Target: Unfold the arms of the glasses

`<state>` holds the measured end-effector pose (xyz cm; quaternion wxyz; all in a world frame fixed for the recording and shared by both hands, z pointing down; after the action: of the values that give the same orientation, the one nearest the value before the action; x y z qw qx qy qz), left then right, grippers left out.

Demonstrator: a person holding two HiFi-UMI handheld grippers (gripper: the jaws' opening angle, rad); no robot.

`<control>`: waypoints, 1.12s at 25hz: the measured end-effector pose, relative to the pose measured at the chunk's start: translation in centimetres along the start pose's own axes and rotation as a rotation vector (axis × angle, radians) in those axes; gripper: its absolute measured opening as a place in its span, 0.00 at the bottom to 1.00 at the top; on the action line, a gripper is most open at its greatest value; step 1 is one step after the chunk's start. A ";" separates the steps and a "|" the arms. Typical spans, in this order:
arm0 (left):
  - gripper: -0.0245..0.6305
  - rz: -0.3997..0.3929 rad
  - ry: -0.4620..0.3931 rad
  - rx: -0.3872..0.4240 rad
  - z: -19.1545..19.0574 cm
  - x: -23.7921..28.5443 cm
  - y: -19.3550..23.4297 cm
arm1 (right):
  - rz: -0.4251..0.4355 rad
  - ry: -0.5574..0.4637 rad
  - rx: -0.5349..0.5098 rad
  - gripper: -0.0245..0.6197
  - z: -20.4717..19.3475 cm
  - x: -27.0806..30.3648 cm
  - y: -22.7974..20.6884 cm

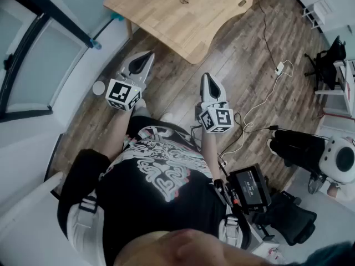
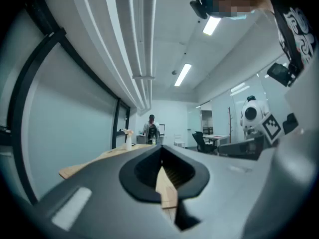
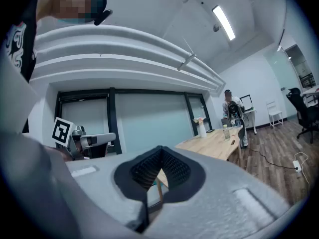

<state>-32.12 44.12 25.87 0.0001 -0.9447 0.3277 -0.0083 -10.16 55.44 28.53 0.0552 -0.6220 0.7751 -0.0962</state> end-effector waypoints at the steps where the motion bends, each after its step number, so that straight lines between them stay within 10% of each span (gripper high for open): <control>1: 0.02 0.002 -0.001 -0.006 -0.1 0.1 -0.1 | 0.001 -0.005 0.001 0.04 0.1 -0.1 -0.3; 16: 0.02 -0.001 0.032 -0.140 -1.8 3.5 0.1 | 0.004 -0.007 -0.062 0.04 1.1 -0.1 -2.8; 28: 0.02 0.150 0.086 -0.027 -3.7 11.5 5.6 | 0.042 0.039 -0.090 0.04 0.4 7.2 -7.8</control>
<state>-26.62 32.67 29.72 -0.0263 -0.9162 0.3975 -0.0443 -4.24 46.76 30.09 0.0142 -0.6057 0.7923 -0.0720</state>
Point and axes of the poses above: the fingertips, and each gripper's own axes: x forward along the fingers, y to its left, z out of its top, the point moved 5 cm from there along -x, backward along the fingers, and after that the axes turned 4 degrees about z, right-handed, at the moved point
